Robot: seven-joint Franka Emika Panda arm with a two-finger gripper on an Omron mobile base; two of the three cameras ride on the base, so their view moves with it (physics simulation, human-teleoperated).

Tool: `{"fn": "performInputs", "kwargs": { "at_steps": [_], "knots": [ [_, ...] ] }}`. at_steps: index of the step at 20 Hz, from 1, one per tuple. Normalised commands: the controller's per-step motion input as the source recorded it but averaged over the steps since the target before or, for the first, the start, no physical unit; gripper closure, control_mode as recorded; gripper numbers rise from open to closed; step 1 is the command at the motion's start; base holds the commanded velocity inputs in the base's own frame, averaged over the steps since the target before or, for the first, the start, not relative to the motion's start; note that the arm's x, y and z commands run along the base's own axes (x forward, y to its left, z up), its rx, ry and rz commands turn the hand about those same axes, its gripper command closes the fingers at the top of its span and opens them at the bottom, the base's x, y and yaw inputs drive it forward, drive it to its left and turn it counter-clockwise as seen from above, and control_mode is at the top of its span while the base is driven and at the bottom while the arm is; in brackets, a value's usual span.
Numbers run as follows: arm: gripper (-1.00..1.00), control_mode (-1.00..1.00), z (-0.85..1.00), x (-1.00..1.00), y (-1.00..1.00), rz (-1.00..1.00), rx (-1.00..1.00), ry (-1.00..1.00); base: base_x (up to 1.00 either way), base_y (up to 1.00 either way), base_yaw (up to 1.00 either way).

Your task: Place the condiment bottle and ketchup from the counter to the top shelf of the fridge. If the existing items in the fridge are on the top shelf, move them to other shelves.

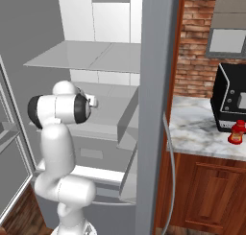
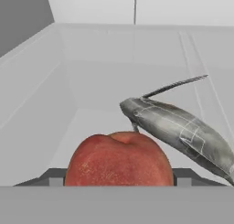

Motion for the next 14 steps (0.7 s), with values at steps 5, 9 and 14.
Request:
{"fn": "performInputs", "kwargs": {
  "at_steps": [5, 9, 14],
  "knots": [
    [-1.0, -1.0, -0.11, 0.39, 0.15, -0.06, 0.0, -0.03, 0.0, 0.0, 0.0],
    [-1.0, -1.0, 0.0, 0.08, 0.01, -0.03, 0.0, 0.01, 0.0, 0.0, 0.0],
    [-1.0, -1.0, 0.02, -0.06, 0.0, -0.01, 0.0, 0.02, 0.0, 0.0, 0.0]
  ]
}}
